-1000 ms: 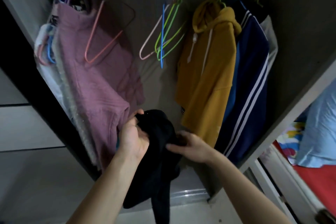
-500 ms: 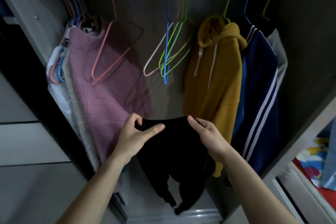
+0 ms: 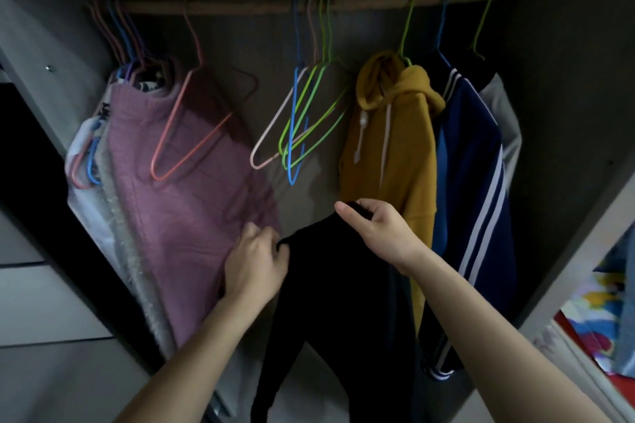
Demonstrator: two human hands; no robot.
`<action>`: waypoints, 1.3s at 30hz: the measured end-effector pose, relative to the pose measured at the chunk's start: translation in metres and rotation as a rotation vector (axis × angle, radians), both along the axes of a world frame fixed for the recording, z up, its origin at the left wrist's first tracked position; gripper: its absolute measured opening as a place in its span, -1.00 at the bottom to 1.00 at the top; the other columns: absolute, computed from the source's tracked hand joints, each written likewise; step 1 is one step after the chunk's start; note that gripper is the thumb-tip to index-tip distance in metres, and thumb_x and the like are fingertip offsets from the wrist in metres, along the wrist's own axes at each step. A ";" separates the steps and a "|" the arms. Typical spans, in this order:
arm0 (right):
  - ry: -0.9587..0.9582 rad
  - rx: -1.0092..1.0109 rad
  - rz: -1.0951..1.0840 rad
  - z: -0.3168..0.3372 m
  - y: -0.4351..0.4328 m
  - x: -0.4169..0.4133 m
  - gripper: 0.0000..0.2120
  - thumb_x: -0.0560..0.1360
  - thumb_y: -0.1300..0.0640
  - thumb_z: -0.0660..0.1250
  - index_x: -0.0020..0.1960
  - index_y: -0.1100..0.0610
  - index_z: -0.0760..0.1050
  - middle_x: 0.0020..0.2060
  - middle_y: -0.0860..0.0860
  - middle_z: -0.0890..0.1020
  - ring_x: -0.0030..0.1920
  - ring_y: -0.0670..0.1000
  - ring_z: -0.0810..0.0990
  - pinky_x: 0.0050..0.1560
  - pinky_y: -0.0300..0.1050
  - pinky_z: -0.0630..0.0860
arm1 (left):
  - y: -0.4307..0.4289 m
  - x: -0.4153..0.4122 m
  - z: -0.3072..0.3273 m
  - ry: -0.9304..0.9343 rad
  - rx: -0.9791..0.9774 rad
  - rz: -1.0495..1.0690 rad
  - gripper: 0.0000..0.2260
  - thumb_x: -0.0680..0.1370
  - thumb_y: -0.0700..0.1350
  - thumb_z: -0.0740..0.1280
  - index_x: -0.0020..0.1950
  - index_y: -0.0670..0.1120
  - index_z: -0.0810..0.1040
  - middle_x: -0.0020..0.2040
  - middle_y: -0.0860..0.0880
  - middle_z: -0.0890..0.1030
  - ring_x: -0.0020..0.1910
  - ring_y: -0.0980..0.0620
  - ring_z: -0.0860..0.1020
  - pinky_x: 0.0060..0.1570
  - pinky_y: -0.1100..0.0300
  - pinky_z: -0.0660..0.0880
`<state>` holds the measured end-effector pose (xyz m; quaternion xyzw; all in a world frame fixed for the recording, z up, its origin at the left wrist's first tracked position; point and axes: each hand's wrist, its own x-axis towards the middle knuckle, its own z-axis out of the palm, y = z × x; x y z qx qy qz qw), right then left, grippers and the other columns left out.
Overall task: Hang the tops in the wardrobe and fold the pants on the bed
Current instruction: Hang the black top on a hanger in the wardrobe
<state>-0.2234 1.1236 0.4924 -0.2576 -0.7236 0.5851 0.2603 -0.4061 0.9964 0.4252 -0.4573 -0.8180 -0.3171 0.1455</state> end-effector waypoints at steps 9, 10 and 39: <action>-0.296 0.363 -0.048 0.002 0.036 -0.014 -0.63 0.62 -0.15 0.25 -0.07 0.13 0.60 -0.29 0.00 0.66 -0.26 0.00 0.63 -0.22 0.02 0.54 | 0.019 -0.019 0.044 -1.224 0.506 -0.189 -0.80 0.67 -0.12 0.23 -0.15 -0.06 0.49 -0.29 0.01 0.61 -0.34 0.10 0.61 -0.38 0.21 0.56; -0.306 0.444 -0.110 0.003 0.037 -0.020 -0.65 0.63 -0.14 0.24 -0.08 0.11 0.59 -0.26 0.02 0.65 -0.21 0.03 0.62 -0.14 0.07 0.55 | 0.020 -0.020 0.049 -1.262 0.537 -0.182 -0.80 0.67 -0.11 0.23 -0.16 -0.05 0.48 -0.25 0.01 0.61 -0.28 0.09 0.60 -0.30 0.19 0.57; 0.240 0.085 -0.579 0.058 0.101 -0.088 -0.77 0.64 -0.09 0.15 0.07 -0.02 0.53 -0.06 0.19 0.62 -0.04 0.26 0.62 0.07 0.21 0.58 | 0.044 -0.087 0.066 -0.422 0.429 -0.060 -0.74 0.42 -0.11 0.51 -0.02 0.04 0.47 -0.42 0.06 0.56 -0.51 0.23 0.46 -0.44 0.29 0.34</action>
